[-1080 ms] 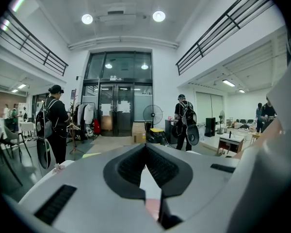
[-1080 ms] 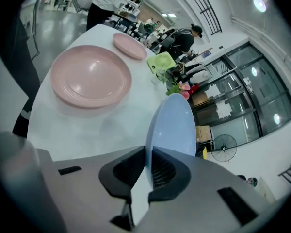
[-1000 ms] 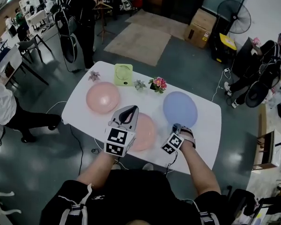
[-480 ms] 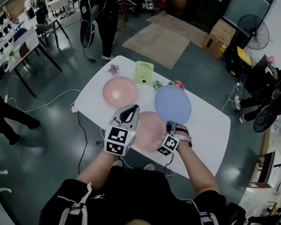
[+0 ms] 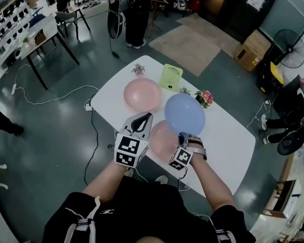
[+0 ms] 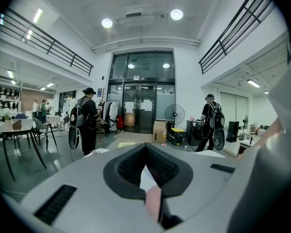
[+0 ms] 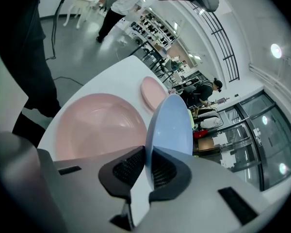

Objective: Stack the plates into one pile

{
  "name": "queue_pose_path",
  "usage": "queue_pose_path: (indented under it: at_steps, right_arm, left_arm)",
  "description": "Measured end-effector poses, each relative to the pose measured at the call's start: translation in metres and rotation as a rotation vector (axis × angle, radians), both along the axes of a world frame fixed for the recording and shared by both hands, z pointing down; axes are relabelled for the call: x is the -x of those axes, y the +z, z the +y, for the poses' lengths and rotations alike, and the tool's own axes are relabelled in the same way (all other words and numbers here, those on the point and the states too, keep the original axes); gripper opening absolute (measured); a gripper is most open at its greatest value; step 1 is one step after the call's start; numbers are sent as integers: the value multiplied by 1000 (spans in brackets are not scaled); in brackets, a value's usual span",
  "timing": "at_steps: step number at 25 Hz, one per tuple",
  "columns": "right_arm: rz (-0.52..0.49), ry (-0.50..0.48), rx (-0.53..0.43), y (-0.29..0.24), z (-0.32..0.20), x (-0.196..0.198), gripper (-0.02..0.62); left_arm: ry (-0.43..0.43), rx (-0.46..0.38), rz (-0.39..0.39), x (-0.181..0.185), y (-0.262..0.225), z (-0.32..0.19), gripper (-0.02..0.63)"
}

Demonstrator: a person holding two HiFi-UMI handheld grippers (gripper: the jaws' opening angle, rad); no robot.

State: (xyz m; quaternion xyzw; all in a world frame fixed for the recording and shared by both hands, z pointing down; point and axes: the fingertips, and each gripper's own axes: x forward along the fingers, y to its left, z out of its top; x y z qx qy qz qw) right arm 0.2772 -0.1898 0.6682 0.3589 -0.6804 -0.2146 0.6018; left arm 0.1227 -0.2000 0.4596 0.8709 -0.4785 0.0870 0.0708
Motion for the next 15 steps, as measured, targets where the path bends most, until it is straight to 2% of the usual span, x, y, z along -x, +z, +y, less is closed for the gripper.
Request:
queue_pose_path:
  at_steps: [7, 15]
  right_arm:
    - [-4, -31, 96, 31, 24, 20, 46]
    - [0, -6, 168, 55, 59, 33, 44]
  left_arm:
    - [-9, 37, 9, 8, 17, -1, 12]
    - [26, 85, 18, 14, 35, 1, 12]
